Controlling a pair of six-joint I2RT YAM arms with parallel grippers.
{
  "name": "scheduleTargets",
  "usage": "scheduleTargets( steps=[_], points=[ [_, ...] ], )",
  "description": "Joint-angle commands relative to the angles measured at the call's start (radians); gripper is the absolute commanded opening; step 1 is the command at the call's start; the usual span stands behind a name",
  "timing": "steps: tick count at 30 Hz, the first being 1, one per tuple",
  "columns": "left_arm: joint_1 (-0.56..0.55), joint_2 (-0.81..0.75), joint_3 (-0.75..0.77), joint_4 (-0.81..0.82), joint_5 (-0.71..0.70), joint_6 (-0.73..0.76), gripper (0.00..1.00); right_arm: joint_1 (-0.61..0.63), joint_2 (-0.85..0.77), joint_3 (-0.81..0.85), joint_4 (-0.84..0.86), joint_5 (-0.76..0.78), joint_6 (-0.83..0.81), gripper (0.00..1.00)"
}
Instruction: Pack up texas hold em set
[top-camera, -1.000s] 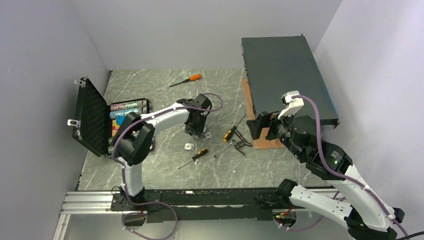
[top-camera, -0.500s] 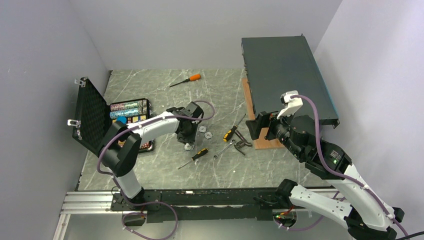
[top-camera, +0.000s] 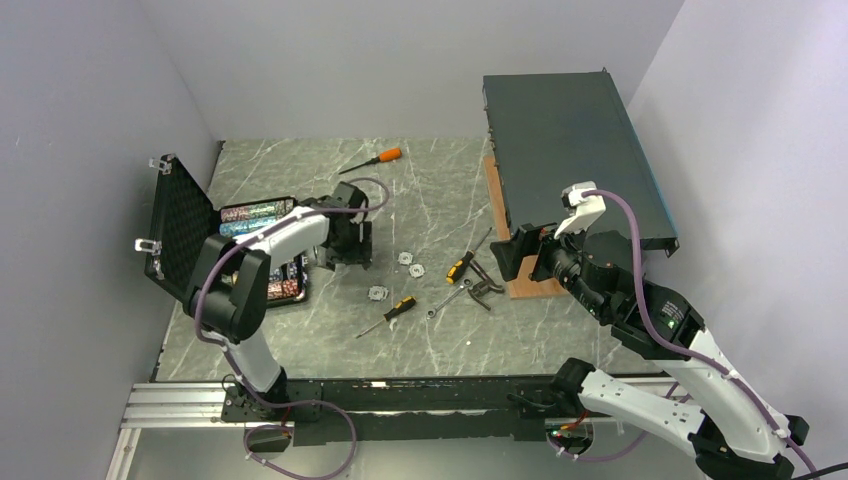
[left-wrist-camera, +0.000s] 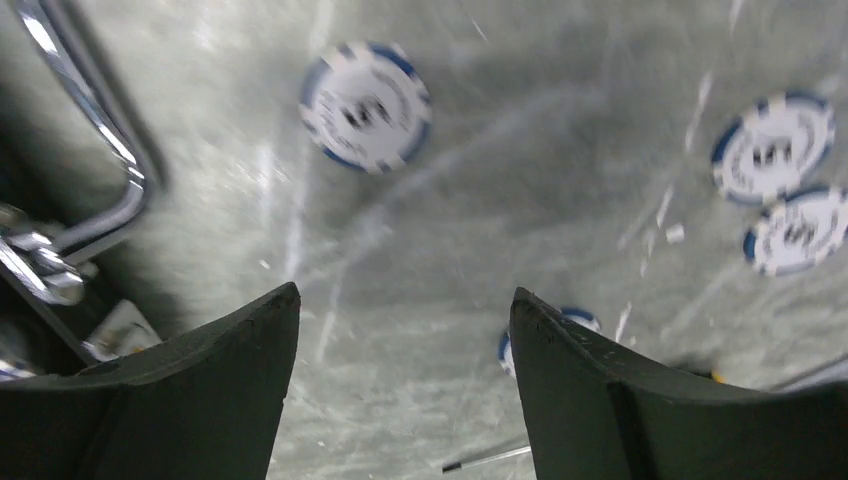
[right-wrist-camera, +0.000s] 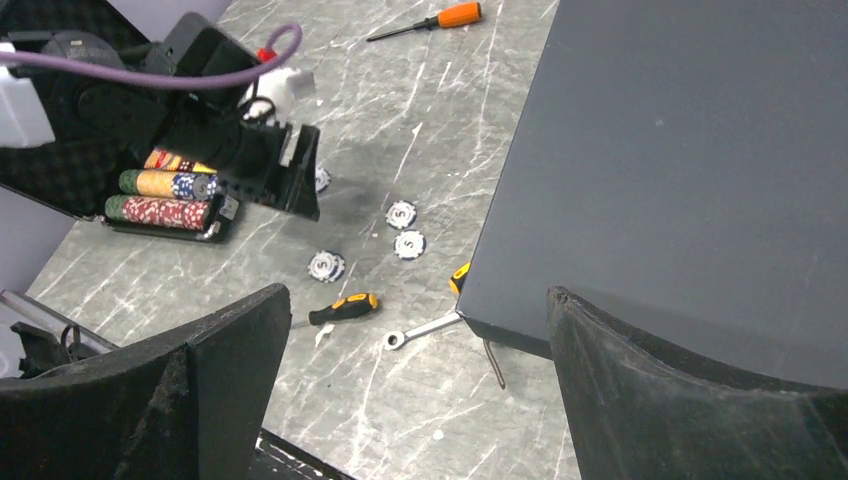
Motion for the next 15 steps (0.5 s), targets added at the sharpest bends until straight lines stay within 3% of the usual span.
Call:
scheduleTargets(
  steps=[1, 7, 15],
  points=[
    [0.074, 0.054, 0.105, 0.027, 0.022, 0.016, 0.80, -0.002, -0.004, 0.002, 0.026, -0.011, 0.009, 1.00],
    [0.117, 0.158, 0.206, 0.004, 0.021, 0.031, 0.74, -0.002, -0.003, 0.006, 0.021, -0.001, 0.002, 1.00],
    [0.118, 0.211, 0.220, 0.008, 0.012, 0.029, 0.65, -0.002, 0.012, 0.013, 0.025, 0.006, -0.010, 1.00]
  ],
)
